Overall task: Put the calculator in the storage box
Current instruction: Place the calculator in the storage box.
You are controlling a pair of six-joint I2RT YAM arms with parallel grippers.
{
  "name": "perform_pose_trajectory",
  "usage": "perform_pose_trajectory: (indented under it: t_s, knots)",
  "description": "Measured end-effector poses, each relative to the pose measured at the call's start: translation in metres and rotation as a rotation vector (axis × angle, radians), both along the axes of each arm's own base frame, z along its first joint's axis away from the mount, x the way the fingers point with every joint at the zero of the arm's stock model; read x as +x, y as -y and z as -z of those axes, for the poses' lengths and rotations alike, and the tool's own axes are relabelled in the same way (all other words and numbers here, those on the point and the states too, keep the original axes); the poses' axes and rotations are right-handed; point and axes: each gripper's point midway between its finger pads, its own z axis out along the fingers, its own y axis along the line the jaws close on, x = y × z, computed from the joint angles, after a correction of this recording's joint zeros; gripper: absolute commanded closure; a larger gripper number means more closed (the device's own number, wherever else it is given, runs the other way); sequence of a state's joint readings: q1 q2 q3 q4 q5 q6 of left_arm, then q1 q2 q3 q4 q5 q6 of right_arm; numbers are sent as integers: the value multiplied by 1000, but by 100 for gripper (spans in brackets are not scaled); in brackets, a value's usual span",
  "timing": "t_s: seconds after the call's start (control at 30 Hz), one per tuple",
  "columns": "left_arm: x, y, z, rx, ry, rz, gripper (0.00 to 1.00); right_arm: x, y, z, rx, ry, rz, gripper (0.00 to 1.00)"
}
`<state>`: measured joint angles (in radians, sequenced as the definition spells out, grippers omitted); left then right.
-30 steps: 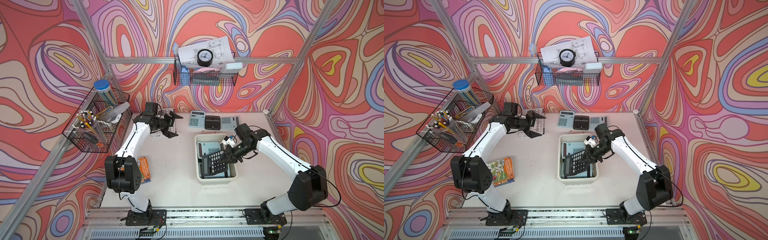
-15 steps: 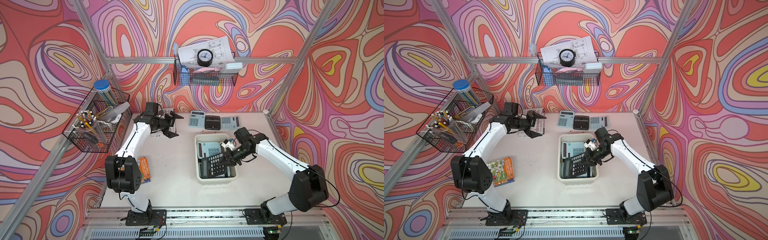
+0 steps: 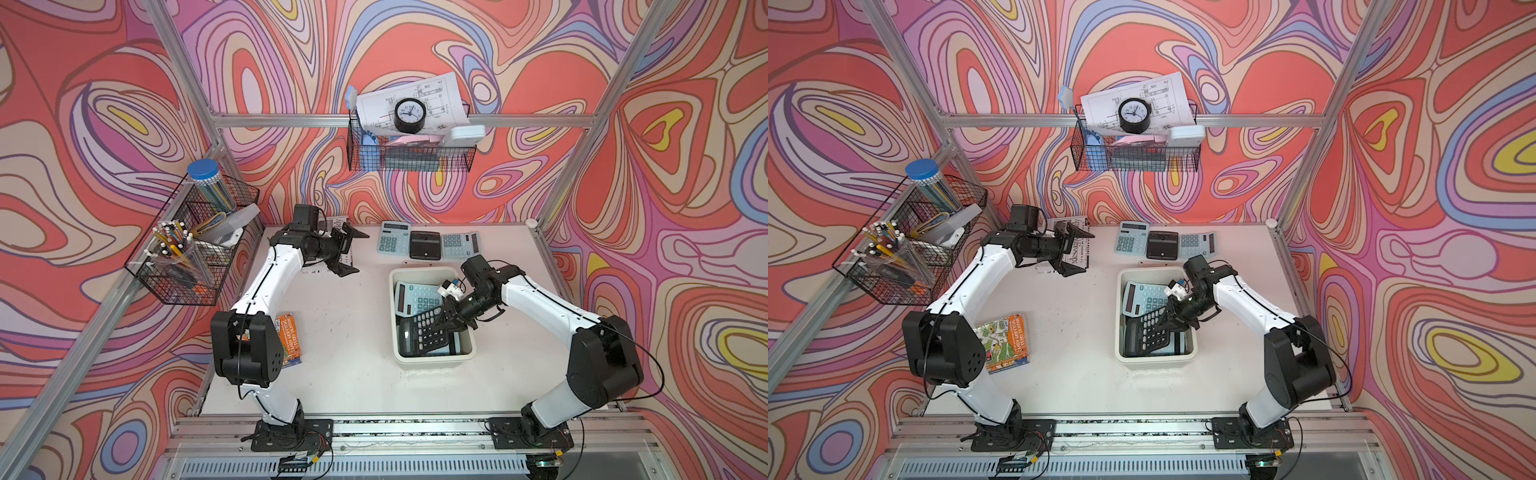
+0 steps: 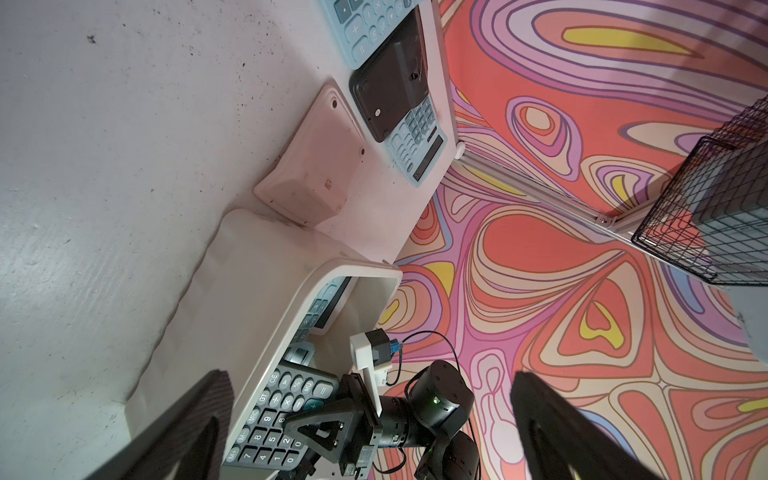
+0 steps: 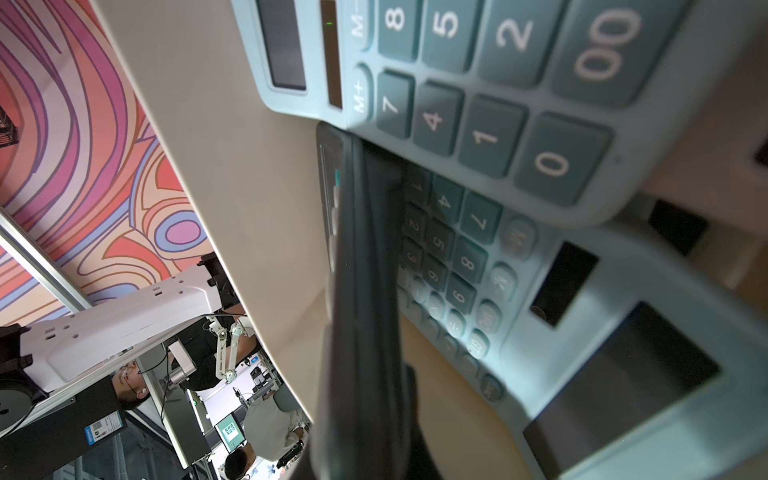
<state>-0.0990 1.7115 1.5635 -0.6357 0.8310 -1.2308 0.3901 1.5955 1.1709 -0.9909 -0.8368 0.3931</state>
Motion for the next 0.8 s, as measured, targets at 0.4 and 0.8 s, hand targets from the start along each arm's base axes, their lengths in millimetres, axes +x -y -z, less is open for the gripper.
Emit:
perform_pose_trajectory:
  t_s: [0.4,0.8]
  knots:
    - [2,0,6,3,-12,3,2,11,-3,-7,-55,25,-21,60]
    - [0,0,16,18,-34,19,1,21,13,-30,-190,83,-57,38]
